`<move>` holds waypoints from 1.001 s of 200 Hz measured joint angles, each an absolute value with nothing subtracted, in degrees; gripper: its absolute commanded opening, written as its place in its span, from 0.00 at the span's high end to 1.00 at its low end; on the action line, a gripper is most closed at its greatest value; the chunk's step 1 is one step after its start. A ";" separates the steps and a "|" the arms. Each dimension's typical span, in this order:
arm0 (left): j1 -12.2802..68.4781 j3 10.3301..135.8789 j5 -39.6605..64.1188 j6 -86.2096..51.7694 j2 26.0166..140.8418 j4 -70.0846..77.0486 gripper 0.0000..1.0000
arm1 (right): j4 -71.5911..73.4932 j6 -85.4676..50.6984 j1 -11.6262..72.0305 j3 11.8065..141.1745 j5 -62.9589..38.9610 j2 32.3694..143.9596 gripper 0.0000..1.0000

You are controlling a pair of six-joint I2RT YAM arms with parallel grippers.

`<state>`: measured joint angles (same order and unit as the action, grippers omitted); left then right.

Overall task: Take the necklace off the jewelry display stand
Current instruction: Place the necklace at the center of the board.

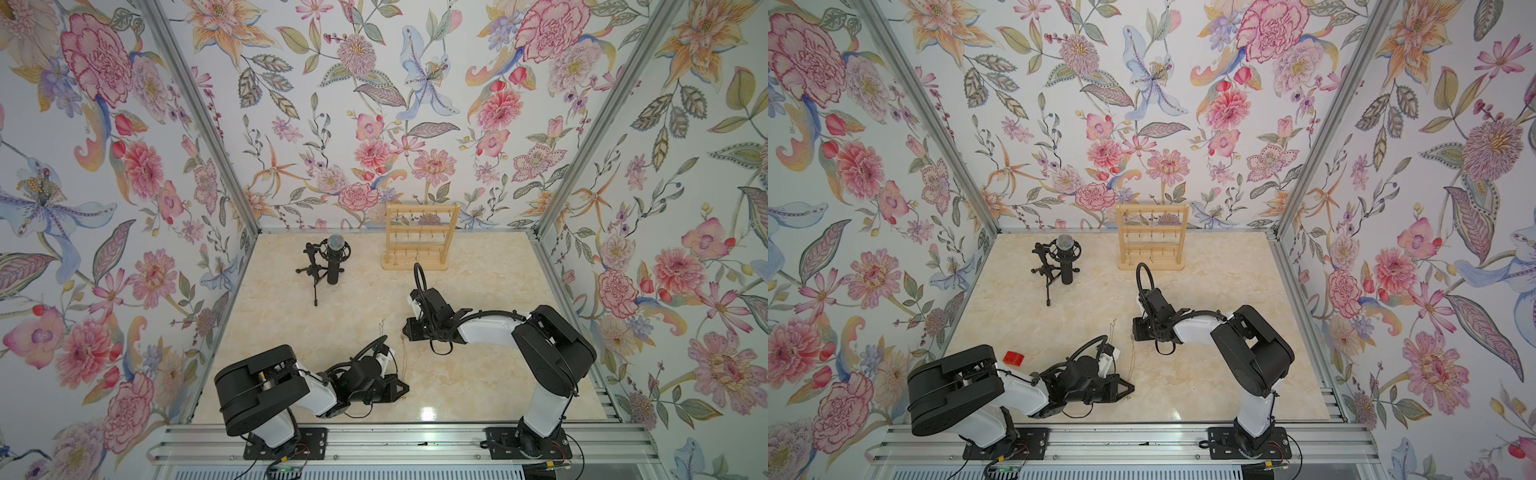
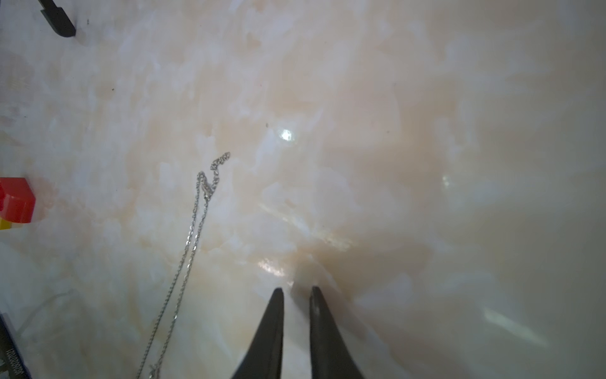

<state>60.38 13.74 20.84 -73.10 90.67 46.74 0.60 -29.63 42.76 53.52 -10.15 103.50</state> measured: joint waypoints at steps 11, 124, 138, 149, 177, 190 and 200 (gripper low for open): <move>60.38 13.74 20.84 -73.10 90.67 46.74 1.00 | -0.82 -29.15 43.75 54.39 -9.32 103.50 0.82; 61.47 14.35 19.88 -72.25 85.62 40.62 0.65 | -4.56 -27.81 45.15 56.21 -5.26 103.50 0.76; 61.69 14.66 19.25 -72.07 84.88 39.42 0.63 | -4.56 -27.83 45.01 56.21 -5.08 103.50 0.76; 61.73 14.81 18.83 -71.83 84.20 38.37 0.61 | -4.56 -27.81 44.88 56.21 -5.02 103.50 0.76; 61.91 15.51 16.93 -70.96 81.93 34.46 0.54 | -4.51 -27.79 44.36 56.21 -4.89 103.50 0.75; 62.06 16.03 15.97 -70.48 81.17 32.67 0.51 | -4.49 -27.79 44.10 56.21 -4.86 103.50 0.75; 62.24 16.53 15.40 -70.04 80.73 31.33 0.49 | -4.47 -27.79 43.97 56.21 -4.89 103.50 0.75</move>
<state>62.24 16.53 15.40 -70.04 80.73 31.33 -4.47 -27.79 43.97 56.21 -4.89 103.50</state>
